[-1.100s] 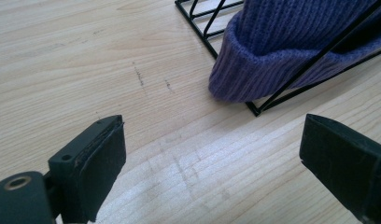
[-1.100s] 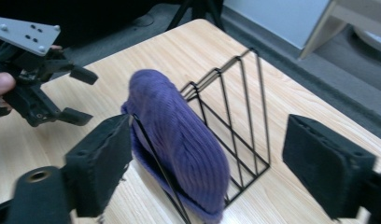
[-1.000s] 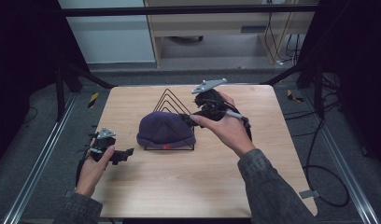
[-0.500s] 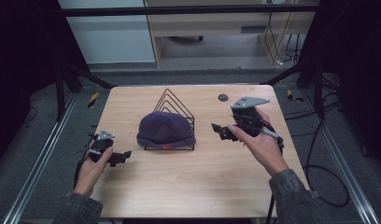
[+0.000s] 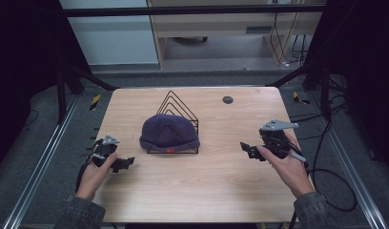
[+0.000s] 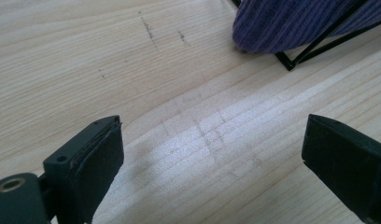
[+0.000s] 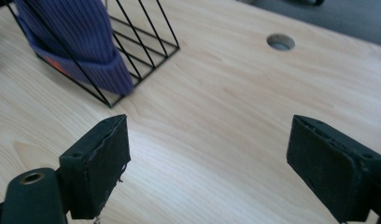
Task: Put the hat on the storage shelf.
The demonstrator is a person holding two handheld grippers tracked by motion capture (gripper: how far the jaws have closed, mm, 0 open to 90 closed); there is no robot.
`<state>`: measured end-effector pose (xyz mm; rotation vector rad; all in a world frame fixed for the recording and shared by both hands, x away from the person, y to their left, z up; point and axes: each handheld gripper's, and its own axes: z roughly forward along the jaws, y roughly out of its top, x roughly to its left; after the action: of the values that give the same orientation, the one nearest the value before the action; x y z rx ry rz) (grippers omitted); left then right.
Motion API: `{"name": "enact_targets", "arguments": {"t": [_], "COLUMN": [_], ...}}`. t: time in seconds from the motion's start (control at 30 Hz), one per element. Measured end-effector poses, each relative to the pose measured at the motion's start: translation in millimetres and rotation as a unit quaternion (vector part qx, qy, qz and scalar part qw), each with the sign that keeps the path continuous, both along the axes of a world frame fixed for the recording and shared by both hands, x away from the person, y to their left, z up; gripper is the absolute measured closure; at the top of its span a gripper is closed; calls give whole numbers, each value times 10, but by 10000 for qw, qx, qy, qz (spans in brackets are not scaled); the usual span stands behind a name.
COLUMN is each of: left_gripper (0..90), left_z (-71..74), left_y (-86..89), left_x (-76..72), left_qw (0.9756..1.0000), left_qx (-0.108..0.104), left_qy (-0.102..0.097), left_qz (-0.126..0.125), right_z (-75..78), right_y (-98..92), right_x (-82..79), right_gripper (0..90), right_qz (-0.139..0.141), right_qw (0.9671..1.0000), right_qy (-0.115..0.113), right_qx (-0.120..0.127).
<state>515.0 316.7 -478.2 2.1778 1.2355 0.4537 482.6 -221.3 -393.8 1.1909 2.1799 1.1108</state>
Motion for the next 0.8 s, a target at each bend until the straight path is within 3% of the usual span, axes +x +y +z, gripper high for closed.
{"name": "enact_targets", "arguments": {"t": [0.33, 0.8], "left_gripper": [50, 49], "left_z": [-29, -65], "left_y": [-7, -10], "left_x": [3, 8], "left_qw": [10000, 9999], "left_qx": [53, 117], "left_qy": [54, 115], "left_qz": [-21, -25], "right_z": [-439, -794], "right_y": [-180, -276], "right_x": [-123, -168], "right_gripper": [142, 143], "right_qz": [-138, -268], "right_qw": [9990, 9976], "right_qy": [421, 636], "right_qx": [-59, -67]}}
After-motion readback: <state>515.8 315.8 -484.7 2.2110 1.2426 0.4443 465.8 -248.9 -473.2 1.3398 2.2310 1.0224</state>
